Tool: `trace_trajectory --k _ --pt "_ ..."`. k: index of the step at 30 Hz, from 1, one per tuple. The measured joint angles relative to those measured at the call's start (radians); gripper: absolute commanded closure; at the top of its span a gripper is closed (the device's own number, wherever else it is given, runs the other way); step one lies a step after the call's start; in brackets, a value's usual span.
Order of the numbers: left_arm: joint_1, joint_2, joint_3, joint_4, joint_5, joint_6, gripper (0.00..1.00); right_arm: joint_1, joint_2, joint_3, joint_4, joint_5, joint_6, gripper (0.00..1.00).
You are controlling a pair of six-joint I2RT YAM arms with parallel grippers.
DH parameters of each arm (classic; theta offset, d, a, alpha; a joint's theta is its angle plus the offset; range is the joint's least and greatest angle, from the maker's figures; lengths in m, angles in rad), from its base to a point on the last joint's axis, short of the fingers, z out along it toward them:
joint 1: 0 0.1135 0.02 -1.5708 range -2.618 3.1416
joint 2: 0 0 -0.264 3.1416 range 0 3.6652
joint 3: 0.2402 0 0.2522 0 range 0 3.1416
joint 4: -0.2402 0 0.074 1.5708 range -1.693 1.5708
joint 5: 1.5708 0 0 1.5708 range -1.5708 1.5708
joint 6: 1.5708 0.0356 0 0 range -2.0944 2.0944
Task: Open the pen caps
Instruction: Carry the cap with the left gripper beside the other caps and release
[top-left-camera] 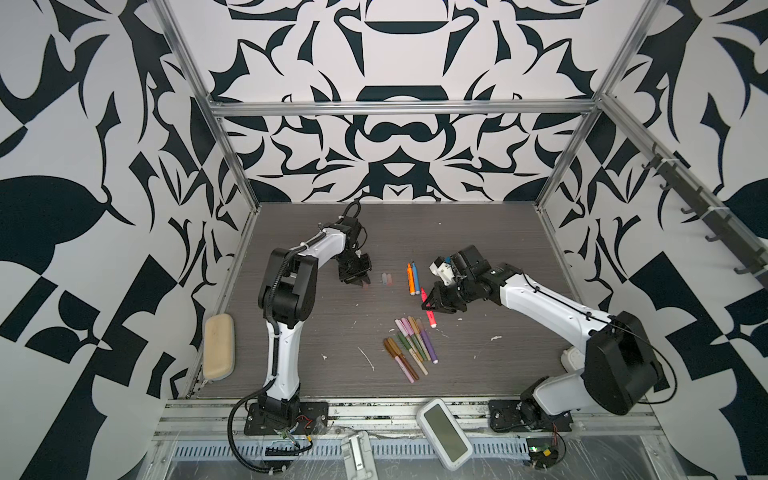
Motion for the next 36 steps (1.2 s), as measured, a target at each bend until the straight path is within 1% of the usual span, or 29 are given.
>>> trace_trajectory --k 10,20,25,28,36 --pt "0.0 0.02 0.01 0.0 0.029 -0.003 1.0 0.0 0.0 0.0 0.001 0.006 0.003 1.0" --pt "-0.012 0.112 0.153 -0.002 0.074 -0.014 1.0 0.0 -0.024 -0.001 0.0 0.015 0.003 1.0" --pt "-0.03 0.133 0.187 0.0 0.079 -0.029 0.94 0.0 -0.027 -0.002 -0.002 0.017 0.003 1.0" --pt "-0.039 0.136 0.191 0.002 0.081 -0.037 0.88 0.0 -0.027 -0.002 -0.002 0.019 0.003 1.0" --pt "-0.045 0.136 0.19 0.01 0.082 -0.059 0.83 -0.003 -0.027 -0.008 -0.006 0.019 0.003 1.0"
